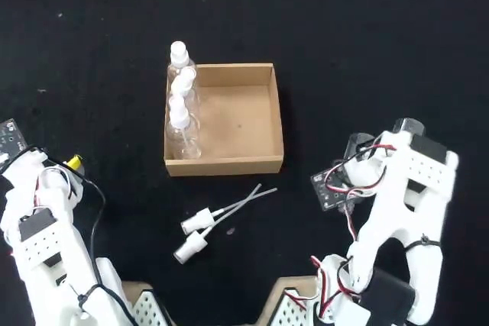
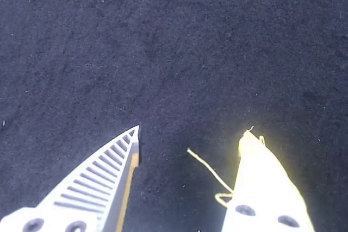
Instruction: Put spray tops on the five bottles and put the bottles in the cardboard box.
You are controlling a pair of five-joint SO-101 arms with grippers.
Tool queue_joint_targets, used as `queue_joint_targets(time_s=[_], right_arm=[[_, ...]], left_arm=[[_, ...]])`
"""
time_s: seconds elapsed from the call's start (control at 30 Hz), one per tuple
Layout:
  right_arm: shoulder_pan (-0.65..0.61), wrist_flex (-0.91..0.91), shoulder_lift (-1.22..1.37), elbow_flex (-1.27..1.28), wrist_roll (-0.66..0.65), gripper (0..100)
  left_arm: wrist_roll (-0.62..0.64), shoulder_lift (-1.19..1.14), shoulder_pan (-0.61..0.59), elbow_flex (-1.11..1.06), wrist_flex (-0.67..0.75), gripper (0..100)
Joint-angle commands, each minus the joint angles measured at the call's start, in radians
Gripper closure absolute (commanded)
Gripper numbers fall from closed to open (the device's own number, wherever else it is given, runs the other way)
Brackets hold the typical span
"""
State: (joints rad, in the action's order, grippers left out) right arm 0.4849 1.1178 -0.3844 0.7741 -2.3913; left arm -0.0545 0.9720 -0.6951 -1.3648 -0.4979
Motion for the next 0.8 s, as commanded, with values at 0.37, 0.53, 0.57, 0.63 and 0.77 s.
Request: queue_joint_targets(time_s=[0.37, 0.53, 0.57, 0.63, 0.77], right_arm=[[-0.057, -0.327, 0.007, 0.24, -0.008, 70.5], [-0.066, -0.341, 0.002, 0.265, 0.061, 72.8], [-0.08, -0.338, -0.001, 0.263, 0.104, 75.3], [-0.104, -0.338, -0.002, 0.263, 0.201, 82.3], [-0.163, -0.338, -0.002, 0.268, 0.382, 98.8]], left_arm=[[0.005, 0.008, 0.007, 0.013, 0.006, 79], [0.005, 0.008, 0.01, 0.013, 0.006, 79], [0.005, 0.008, 0.01, 0.013, 0.006, 79], [0.005, 0.008, 0.012, 0.013, 0.006, 79], [0.005, 0.008, 0.012, 0.013, 0.006, 79]])
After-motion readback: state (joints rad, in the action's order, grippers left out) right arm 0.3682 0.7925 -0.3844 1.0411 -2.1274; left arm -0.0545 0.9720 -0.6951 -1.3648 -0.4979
